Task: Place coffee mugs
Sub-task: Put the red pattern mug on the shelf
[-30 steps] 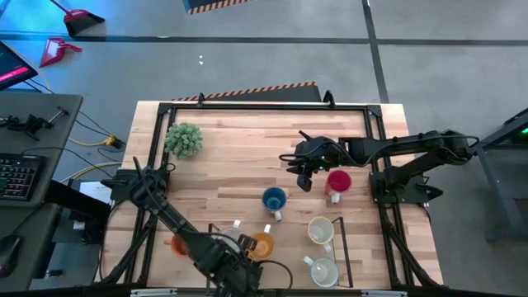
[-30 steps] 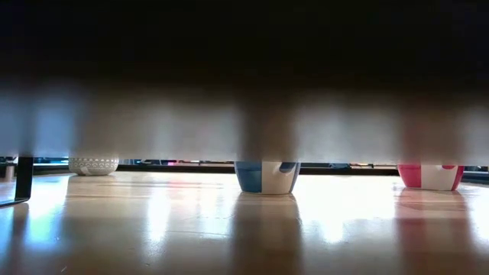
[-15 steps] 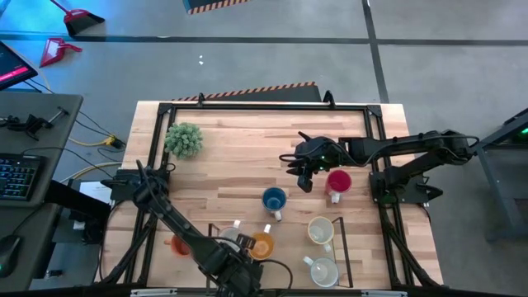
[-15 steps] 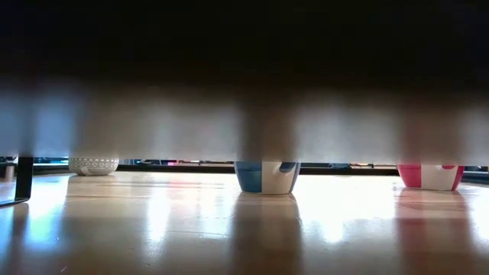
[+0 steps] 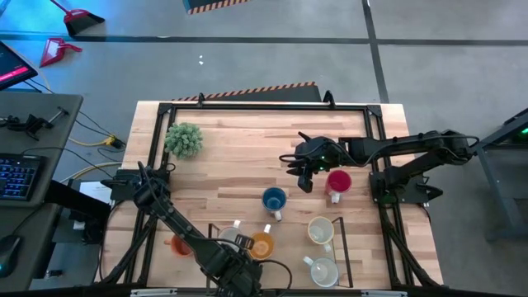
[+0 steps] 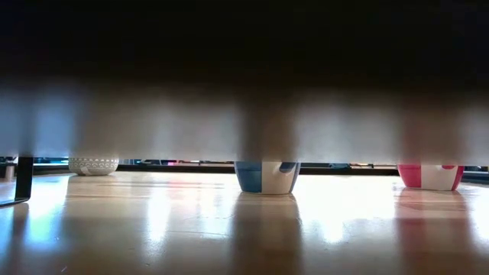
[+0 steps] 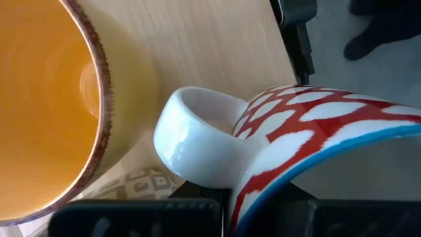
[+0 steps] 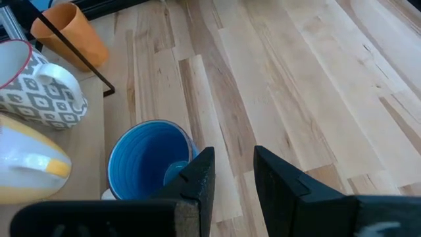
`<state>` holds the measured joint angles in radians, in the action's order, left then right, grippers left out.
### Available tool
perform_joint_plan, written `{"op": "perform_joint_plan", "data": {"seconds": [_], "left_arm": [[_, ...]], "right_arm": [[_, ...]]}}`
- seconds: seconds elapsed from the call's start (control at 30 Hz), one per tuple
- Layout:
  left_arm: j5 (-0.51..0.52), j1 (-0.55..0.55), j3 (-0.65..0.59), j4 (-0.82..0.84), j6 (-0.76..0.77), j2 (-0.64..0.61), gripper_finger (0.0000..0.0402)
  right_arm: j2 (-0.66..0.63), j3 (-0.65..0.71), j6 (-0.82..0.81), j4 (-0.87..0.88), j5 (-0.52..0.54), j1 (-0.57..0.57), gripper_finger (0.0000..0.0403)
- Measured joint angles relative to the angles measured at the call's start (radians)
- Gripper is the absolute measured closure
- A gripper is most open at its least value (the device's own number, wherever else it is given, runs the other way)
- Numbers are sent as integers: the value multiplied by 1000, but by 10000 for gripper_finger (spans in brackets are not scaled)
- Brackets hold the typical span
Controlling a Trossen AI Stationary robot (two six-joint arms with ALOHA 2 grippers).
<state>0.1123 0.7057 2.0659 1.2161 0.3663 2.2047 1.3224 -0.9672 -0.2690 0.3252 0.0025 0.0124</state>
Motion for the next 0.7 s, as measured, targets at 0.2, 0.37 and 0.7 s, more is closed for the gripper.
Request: {"op": "perform_joint_plan", "data": {"seconds": [0.2, 0.37, 0.7], "left_arm": [[1, 0, -5, 15, 8, 0, 394], [1, 0, -22, 21, 20, 0, 394], [1, -2, -23, 12, 44, -1, 355]], "right_arm": [[0, 0, 7, 0, 0, 0, 318], [0, 0, 7, 0, 0, 0, 318], [0, 0, 7, 0, -1, 0, 318]]}}
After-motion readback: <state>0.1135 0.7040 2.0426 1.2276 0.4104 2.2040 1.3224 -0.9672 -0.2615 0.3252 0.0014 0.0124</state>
